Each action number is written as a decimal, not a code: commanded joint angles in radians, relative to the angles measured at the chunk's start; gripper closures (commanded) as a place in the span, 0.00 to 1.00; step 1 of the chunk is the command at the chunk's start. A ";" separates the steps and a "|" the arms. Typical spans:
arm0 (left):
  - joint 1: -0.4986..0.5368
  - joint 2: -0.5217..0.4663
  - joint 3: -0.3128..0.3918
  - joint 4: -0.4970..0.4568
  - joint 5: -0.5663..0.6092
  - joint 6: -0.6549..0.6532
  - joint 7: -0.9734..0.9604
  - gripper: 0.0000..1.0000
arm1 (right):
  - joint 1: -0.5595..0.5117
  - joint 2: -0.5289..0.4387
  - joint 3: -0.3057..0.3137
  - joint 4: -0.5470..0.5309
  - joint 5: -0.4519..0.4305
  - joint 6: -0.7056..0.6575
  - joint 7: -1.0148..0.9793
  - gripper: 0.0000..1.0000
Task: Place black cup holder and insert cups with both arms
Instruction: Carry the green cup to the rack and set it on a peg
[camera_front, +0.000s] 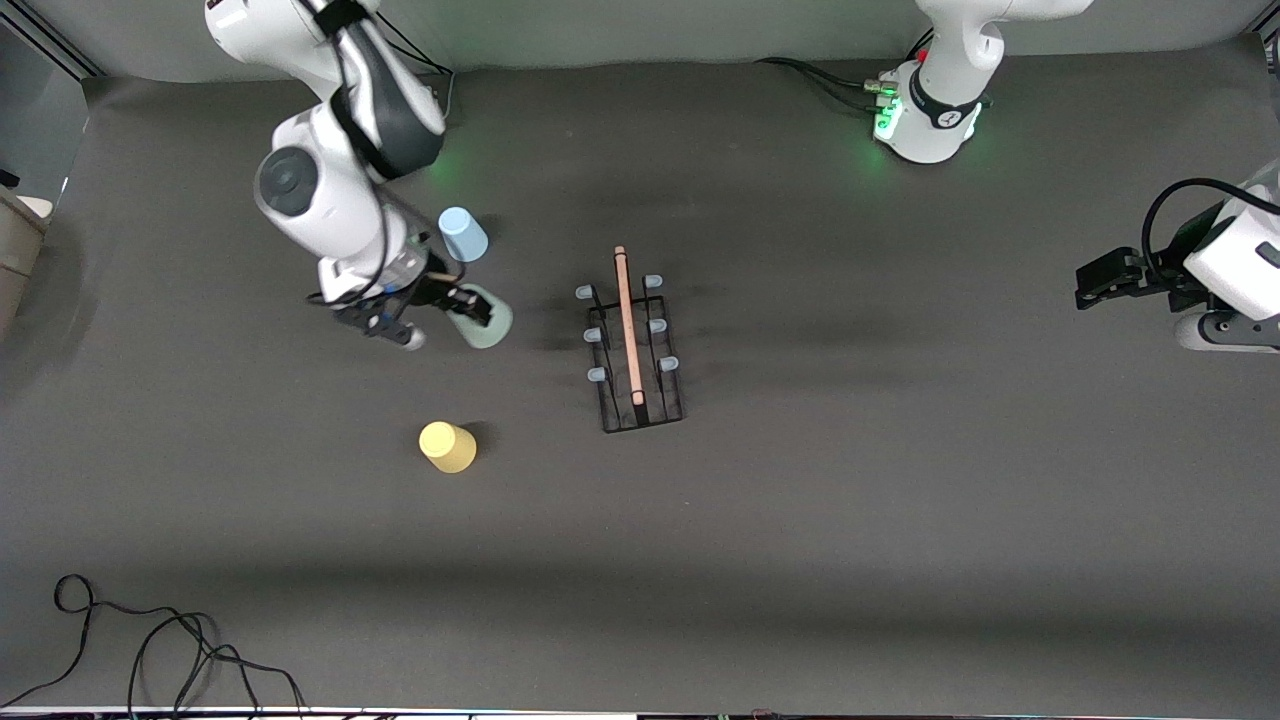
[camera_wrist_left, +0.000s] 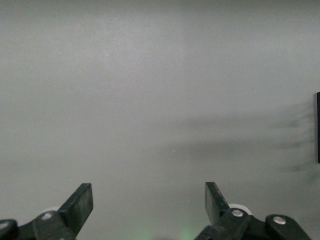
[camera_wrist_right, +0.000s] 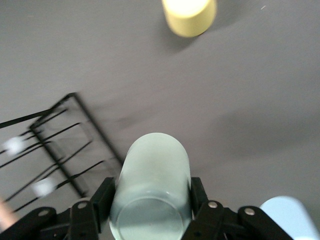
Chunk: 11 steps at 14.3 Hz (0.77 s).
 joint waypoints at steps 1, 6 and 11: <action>-0.007 -0.001 0.003 0.010 0.014 0.001 0.014 0.00 | 0.076 0.025 -0.007 0.080 0.020 -0.026 0.154 1.00; -0.011 -0.001 0.003 0.014 0.014 0.003 0.014 0.00 | 0.175 0.054 -0.007 0.105 0.017 -0.024 0.269 1.00; -0.015 0.001 0.003 0.020 0.014 0.001 0.014 0.00 | 0.215 0.117 -0.009 0.105 0.008 0.003 0.296 1.00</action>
